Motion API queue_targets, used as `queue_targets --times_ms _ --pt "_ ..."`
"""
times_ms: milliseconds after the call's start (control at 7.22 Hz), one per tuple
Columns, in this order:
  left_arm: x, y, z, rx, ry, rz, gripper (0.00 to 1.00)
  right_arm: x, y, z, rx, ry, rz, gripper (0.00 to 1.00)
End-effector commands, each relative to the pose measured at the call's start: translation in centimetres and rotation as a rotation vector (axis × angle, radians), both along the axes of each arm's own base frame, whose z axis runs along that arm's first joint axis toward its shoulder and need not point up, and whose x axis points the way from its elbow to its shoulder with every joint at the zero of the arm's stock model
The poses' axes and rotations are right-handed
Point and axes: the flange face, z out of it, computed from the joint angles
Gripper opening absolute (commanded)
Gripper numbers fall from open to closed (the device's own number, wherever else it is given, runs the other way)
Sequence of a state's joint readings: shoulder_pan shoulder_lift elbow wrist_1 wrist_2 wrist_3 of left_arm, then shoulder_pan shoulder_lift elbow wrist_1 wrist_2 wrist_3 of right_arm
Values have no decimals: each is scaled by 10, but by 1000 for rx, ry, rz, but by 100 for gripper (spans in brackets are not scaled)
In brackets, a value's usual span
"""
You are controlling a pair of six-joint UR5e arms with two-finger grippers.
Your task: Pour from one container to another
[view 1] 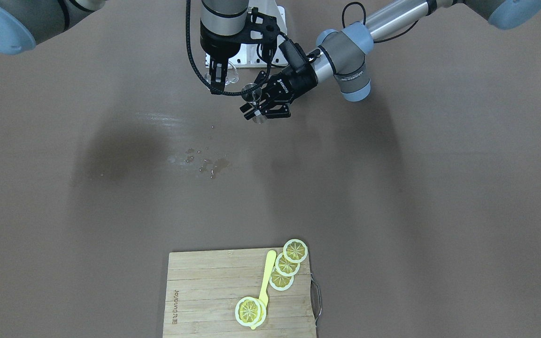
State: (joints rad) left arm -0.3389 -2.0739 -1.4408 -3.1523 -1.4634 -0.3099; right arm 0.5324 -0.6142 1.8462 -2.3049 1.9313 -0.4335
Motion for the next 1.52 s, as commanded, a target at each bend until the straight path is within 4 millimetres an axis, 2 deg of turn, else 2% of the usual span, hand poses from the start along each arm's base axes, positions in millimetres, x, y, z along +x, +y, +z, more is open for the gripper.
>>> queue_targets --times_ms 0,416,970,1385 --pt "0 0 0 0 1 0 0 -8 -6 -7 -15 24 0 0" --pt "1 1 0 0 0 1 0 -15 -11 -15 -34 59 2 0" --pt "1 1 0 0 0 1 0 -16 -12 -16 -56 104 3 0" --pt "0 0 1 0 0 0 0 -30 -15 -27 -48 123 -15 0"
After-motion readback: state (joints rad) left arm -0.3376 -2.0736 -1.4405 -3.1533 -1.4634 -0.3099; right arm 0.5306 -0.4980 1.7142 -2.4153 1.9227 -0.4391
